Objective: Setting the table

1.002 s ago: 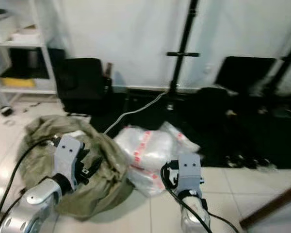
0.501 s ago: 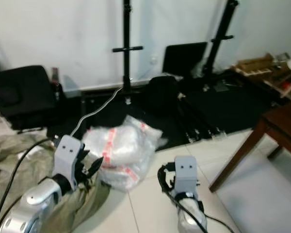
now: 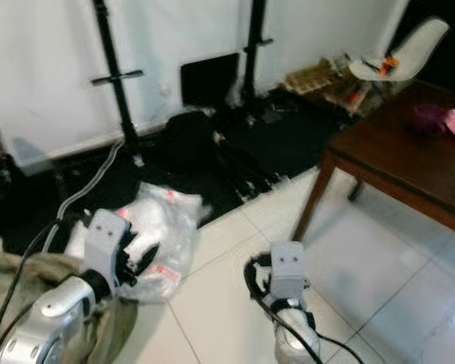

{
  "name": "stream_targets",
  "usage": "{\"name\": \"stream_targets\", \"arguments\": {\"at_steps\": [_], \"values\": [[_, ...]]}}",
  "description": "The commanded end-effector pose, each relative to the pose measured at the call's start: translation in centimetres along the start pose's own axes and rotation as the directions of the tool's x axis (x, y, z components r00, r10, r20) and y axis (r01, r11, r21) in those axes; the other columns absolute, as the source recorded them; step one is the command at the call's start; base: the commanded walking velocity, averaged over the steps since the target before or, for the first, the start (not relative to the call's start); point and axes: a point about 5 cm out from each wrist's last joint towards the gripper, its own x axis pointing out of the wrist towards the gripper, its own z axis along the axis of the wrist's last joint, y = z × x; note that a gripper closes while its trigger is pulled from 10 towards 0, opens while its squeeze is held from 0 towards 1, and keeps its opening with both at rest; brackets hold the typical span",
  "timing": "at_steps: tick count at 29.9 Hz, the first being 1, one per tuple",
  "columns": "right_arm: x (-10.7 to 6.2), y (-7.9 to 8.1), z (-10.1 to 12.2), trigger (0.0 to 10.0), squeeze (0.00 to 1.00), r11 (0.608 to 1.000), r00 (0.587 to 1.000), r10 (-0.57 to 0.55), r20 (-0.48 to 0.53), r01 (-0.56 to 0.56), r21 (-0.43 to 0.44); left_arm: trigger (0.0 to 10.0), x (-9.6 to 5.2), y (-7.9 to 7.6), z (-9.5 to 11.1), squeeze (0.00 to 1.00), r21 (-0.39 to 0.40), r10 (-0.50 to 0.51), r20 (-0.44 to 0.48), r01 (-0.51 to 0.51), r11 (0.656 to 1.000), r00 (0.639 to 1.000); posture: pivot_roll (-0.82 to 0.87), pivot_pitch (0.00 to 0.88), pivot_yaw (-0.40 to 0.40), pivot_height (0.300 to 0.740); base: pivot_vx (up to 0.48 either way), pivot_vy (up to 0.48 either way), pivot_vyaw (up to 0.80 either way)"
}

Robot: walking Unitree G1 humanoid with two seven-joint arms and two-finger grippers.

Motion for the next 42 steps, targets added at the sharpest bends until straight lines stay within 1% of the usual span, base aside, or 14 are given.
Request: {"name": "stream_targets", "arguments": {"at_steps": [1, 24, 29, 33, 37, 38, 39, 42], "values": [[-0.2, 0.0, -0.4, 10.0, 0.00, 1.000, 1.000, -0.006, -0.019, 0.006, 0.005, 10.0, -0.2, 0.1, -0.4, 0.00, 0.002, 0.001, -0.018, -0.001, 1.000, 1.000, -0.07, 0.005, 0.108, 0.740, 0.000, 0.000, -0.80], [-0.2, -0.1, -0.1, 10.0, 0.00, 1.000, 1.000, -0.015, -0.007, 0.015, 0.012, 10.0, 0.0, 0.1, 0.1, 0.00, -0.007, 0.004, 0.004, -0.004, 1.000, 1.000, -0.07, 0.006, 0.112, 0.740, 0.000, 0.000, -0.80], [-0.2, -0.1, 0.2, 10.0, 0.00, 1.000, 1.000, -0.016, 0.002, 0.016, 0.016, 10.0, 0.1, 0.3, 0.1, 0.00, -0.020, 0.041, 0.004, -0.041, 0.999, 0.999, -0.07, 0.004, 0.111, 0.740, 0.000, 0.000, -0.80], [-0.1, -0.1, 0.3, 10.0, 0.00, 1.000, 1.000, -0.014, 0.010, 0.014, 0.018, 10.0, 0.3, 0.7, 0.4, 0.00, -0.056, 0.078, 0.004, -0.078, 0.995, 0.997, -0.07, 0.000, 0.111, 0.740, 0.000, 0.000, -0.80], [0.0, 0.0, 0.4, 10.0, 0.00, 1.000, 1.000, -0.012, 0.014, 0.012, 0.020, 10.0, 0.3, 0.9, 0.5, 0.00, -0.057, 0.094, 0.015, -0.093, 0.994, 0.995, -0.07, 0.000, 0.113, 0.740, 0.000, 0.000, -0.80], [0.0, 0.0, 0.5, 10.0, 0.00, 1.000, 1.000, -0.005, 0.024, 0.004, 0.026, 10.0, 0.3, 1.0, 0.6, 0.00, -0.054, 0.105, 0.018, -0.104, 0.993, 0.994, -0.07, 0.000, 0.113, 0.740, 0.000, 0.000, -0.80], [0.1, 0.5, 1.3, 10.0, 0.00, 0.998, 0.997, 0.038, 0.070, -0.042, 0.050, 10.0, 0.4, 1.3, 0.7, 0.00, -0.048, 0.126, 0.026, -0.124, 0.991, 0.992, -0.08, 0.000, 0.114, 0.740, 0.000, 0.000, -0.80], [0.2, 1.5, 3.1, 10.0, 0.00, 0.986, 0.978, 0.134, 0.159, -0.148, 0.080, 10.0, 0.6, 1.6, 0.8, 0.00, -0.048, 0.167, 0.030, -0.165, 0.985, 0.986, -0.08, 0.000, 0.115, 0.740, 0.000, 0.000, -0.80]]}}
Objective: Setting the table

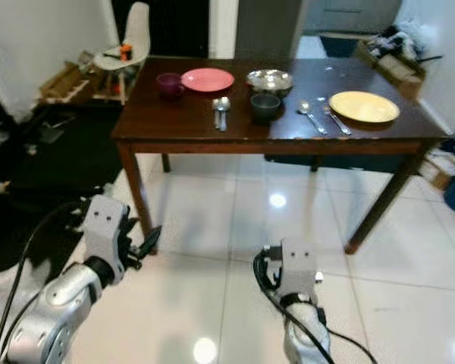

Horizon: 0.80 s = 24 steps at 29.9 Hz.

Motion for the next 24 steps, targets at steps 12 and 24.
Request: {"name": "stream_targets", "arguments": {"at_steps": [12, 24], "values": [[2.0, 3.8, 6.9, 10.0, 0.00, 0.949, 0.922, 0.280, 0.267, -0.307, 0.066, 10.0, 1.2, 2.3, -0.6, 0.00, 0.009, 0.313, -0.010, -0.313, 0.950, 0.950, -0.06, 0.000, 0.075, 0.740, 0.128, 0.000, -0.20], [2.8, 2.9, 6.8, 10.0, 0.00, 0.949, 0.926, 0.289, 0.244, -0.311, 0.058, 10.0, 1.4, 3.0, -0.4, 0.00, 0.009, 0.382, 0.009, -0.382, 0.924, 0.924, -0.05, 0.000, 0.049, 0.740, 0.462, 0.000, 0.00]]}}
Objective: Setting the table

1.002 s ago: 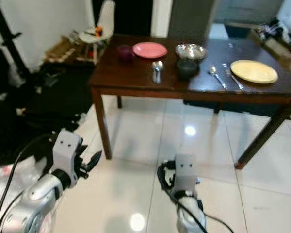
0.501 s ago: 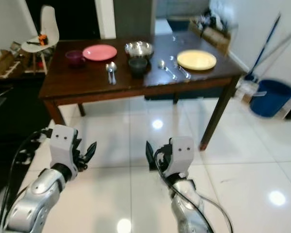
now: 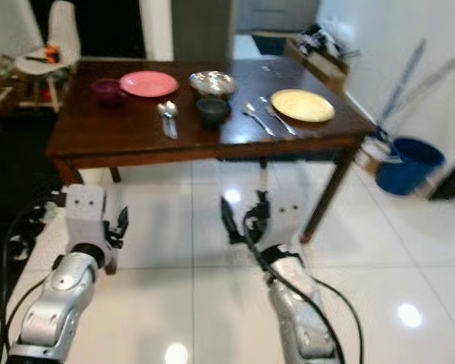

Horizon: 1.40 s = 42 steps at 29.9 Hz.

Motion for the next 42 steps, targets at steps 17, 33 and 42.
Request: {"name": "stream_targets", "arguments": {"at_steps": [17, 33, 42], "values": [[-0.1, -0.2, -0.8, 10.0, 0.00, 1.000, 1.000, -0.011, -0.024, 0.011, 0.015, 10.0, 0.7, -1.3, 0.7, 0.00, 0.039, -0.037, 0.041, 0.035, 0.999, 0.998, -0.07, 0.000, 0.077, 0.740, 0.433, 0.000, 0.00], [-0.1, -0.5, -1.2, 10.0, 0.00, 0.999, 0.999, -0.039, -0.030, 0.040, 0.021, 10.0, 0.6, -2.3, 1.0, 0.00, 0.074, -0.093, 0.074, 0.087, 0.993, 0.993, -0.07, 0.000, 0.084, 0.740, 0.419, -0.064, 0.00], [-0.2, -0.5, -1.3, 10.0, 0.00, 0.999, 0.999, -0.045, -0.030, 0.046, 0.025, 10.0, 0.6, -2.7, 1.0, 0.00, 0.077, -0.108, 0.080, 0.102, 0.992, 0.991, -0.07, 0.000, 0.088, 0.740, 0.402, -0.256, 0.00]]}}
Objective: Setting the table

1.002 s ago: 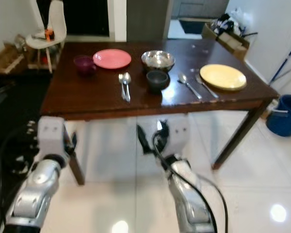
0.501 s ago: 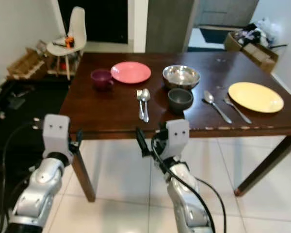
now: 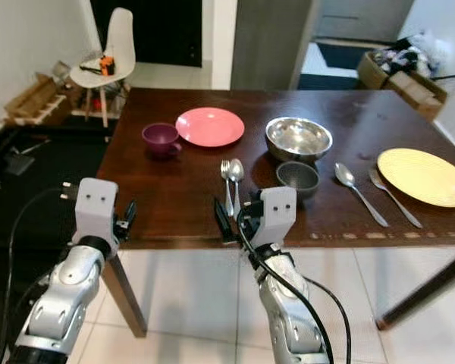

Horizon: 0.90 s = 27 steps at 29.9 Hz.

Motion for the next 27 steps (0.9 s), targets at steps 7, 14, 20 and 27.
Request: {"name": "stream_targets", "arguments": {"at_steps": [7, 14, 20, 27], "values": [[-0.16, -0.41, -0.25, 10.0, 0.00, 1.000, 1.000, -0.021, -0.005, 0.021, -0.005, 10.0, 0.03, -0.31, 0.03, 0.00, 0.003, -0.019, 0.004, 0.019, 1.000, 1.000, -0.07, 0.000, 0.089, 0.740, 0.406, -0.215, 0.00], [-0.10, -0.35, -0.31, 10.0, 0.00, 1.000, 1.000, -0.014, -0.005, 0.014, -0.004, 10.0, 0.06, -0.04, -0.07, 0.00, -0.015, -0.002, -0.008, 0.002, 1.000, 1.000, -0.06, 0.000, 0.088, 0.740, 0.199, 0.000, 0.00], [-0.08, -0.32, -0.33, 10.0, 0.00, 1.000, 1.000, -0.012, -0.003, 0.012, -0.005, 10.0, 0.20, 0.30, -0.20, 0.00, -0.024, 0.012, -0.015, -0.012, 1.000, 1.000, -0.07, 0.000, 0.088, 0.740, 0.281, 0.000, 0.00], [-0.14, -0.27, -0.38, 10.0, 0.00, 1.000, 1.000, -0.011, -0.003, 0.011, -0.006, 10.0, 0.17, 0.29, -0.18, 0.00, -0.037, 0.013, -0.014, -0.013, 0.999, 1.000, -0.07, 0.000, 0.089, 0.740, 0.227, 0.000, 0.00]]}}
